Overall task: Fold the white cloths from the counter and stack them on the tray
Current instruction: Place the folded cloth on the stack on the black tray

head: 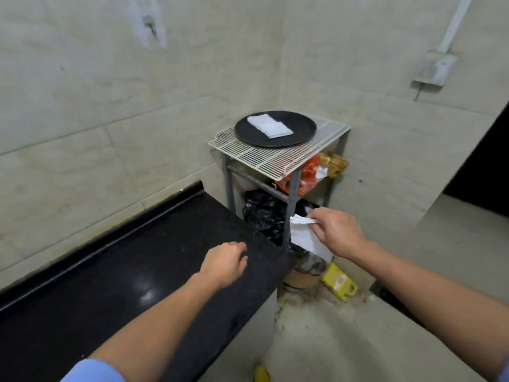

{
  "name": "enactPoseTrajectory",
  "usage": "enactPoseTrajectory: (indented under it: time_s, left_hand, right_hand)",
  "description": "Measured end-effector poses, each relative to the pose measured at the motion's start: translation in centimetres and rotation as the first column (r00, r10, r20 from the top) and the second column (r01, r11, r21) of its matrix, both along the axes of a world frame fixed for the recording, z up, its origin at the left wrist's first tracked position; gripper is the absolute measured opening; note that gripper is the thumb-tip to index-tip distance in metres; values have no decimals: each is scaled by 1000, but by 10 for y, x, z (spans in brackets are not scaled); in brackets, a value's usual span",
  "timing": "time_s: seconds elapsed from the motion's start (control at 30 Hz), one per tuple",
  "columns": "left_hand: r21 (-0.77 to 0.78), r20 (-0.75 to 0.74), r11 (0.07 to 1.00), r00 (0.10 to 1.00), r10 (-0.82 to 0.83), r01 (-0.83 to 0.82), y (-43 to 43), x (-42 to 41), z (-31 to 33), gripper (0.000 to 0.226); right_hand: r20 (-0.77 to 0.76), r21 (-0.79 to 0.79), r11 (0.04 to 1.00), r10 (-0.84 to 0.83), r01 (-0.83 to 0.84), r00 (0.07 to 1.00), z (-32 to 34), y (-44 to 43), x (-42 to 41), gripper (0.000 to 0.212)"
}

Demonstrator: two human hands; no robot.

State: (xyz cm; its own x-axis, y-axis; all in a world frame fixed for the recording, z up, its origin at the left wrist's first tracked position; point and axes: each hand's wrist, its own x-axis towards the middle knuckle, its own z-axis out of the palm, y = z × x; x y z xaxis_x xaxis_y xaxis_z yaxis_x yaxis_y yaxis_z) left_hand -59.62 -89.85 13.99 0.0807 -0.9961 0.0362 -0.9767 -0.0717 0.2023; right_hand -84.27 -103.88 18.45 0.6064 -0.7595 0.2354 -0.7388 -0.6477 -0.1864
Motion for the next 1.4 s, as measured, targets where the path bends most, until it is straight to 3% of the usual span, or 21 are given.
enactPoseTrajectory:
  time_s: [0.17,0.33,0.67,0.93,1.13,1.4]
  left_hand:
    - [-113,-27,993,999,-38,35,-117,21,28,20]
    - [-172,-67,985,997,-32,20,-210,50,62,20]
    - [-246,-125,958,985,121,-149,-306,91,68,18]
    - [-250,-109,904,938,328,-346,-402,106,70,23]
    - [-146,-93,873,885,457,-466,-469,92,55,26]
    - [-160,-77,805,820,567,-571,-484,83,32,26]
  right_hand:
    - [45,-59,998,-11,14,999,43,-105,19,10]
    - [63,-144,988,-55,63,997,97,-189,49,15]
    - [55,-194,981,19,-8,998,119,-343,137,21]
    - [106,-94,964,259,-250,960,105,-482,224,17]
    - [80,100,863,489,-495,869,90,-560,279,15]
    - [40,249,823,518,-511,854,32,-626,338,16]
